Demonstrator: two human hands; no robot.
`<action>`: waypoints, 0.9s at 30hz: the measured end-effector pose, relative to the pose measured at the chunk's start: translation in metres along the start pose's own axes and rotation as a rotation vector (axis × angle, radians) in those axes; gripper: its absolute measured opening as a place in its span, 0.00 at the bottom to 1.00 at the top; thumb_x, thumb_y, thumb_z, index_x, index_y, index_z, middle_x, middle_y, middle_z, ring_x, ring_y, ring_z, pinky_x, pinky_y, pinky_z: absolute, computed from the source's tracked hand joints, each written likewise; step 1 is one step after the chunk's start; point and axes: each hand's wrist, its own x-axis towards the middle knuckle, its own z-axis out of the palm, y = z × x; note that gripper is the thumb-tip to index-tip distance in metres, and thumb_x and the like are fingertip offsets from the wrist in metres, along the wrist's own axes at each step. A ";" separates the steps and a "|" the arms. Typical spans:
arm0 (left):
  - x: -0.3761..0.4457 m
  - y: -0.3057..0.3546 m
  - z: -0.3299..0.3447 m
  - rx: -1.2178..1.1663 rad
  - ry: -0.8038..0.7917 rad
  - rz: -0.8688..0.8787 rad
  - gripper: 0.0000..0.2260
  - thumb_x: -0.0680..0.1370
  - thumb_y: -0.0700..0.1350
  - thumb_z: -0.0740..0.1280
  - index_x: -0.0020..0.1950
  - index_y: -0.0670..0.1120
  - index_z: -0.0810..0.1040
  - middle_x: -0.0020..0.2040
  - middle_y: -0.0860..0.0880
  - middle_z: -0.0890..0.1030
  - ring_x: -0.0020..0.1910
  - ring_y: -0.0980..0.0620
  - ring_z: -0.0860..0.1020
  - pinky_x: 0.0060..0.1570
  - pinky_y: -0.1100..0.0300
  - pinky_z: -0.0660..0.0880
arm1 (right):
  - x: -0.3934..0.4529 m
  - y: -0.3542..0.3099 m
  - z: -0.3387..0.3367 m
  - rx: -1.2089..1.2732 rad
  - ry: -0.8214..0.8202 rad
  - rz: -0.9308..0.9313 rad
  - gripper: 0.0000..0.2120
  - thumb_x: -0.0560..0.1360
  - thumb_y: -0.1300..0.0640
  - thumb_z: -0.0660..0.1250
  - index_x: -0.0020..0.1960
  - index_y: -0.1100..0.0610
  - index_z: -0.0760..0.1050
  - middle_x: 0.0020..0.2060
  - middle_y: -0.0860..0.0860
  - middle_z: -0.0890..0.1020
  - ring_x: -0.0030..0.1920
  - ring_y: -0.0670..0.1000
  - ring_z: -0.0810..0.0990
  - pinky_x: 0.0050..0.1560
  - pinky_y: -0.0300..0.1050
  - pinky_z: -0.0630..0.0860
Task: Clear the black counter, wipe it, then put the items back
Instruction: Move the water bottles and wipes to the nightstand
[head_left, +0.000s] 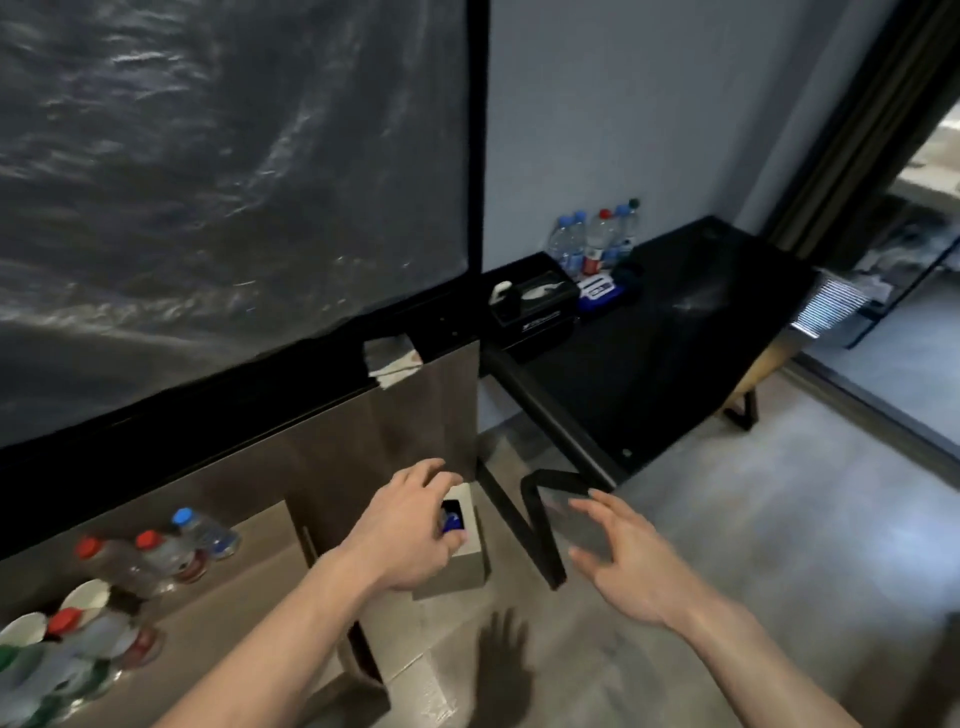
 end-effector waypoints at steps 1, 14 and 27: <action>0.005 0.022 0.004 -0.014 0.006 0.012 0.31 0.79 0.60 0.67 0.80 0.57 0.62 0.82 0.53 0.57 0.81 0.48 0.57 0.78 0.50 0.61 | -0.004 0.019 -0.011 0.000 -0.003 -0.001 0.30 0.81 0.43 0.67 0.80 0.41 0.61 0.82 0.44 0.57 0.81 0.50 0.58 0.81 0.50 0.58; 0.064 0.158 0.015 -0.045 0.084 0.005 0.27 0.82 0.53 0.65 0.80 0.59 0.61 0.82 0.57 0.55 0.81 0.52 0.55 0.79 0.52 0.59 | 0.019 0.152 -0.133 -0.012 0.025 -0.039 0.32 0.81 0.43 0.66 0.82 0.44 0.59 0.83 0.45 0.55 0.82 0.50 0.57 0.81 0.46 0.57; 0.263 0.247 0.013 -0.106 0.014 -0.027 0.29 0.81 0.57 0.66 0.80 0.60 0.60 0.82 0.57 0.53 0.81 0.52 0.55 0.79 0.52 0.59 | 0.140 0.254 -0.279 -0.091 0.011 -0.040 0.32 0.82 0.43 0.66 0.82 0.43 0.58 0.83 0.45 0.54 0.81 0.51 0.57 0.80 0.45 0.58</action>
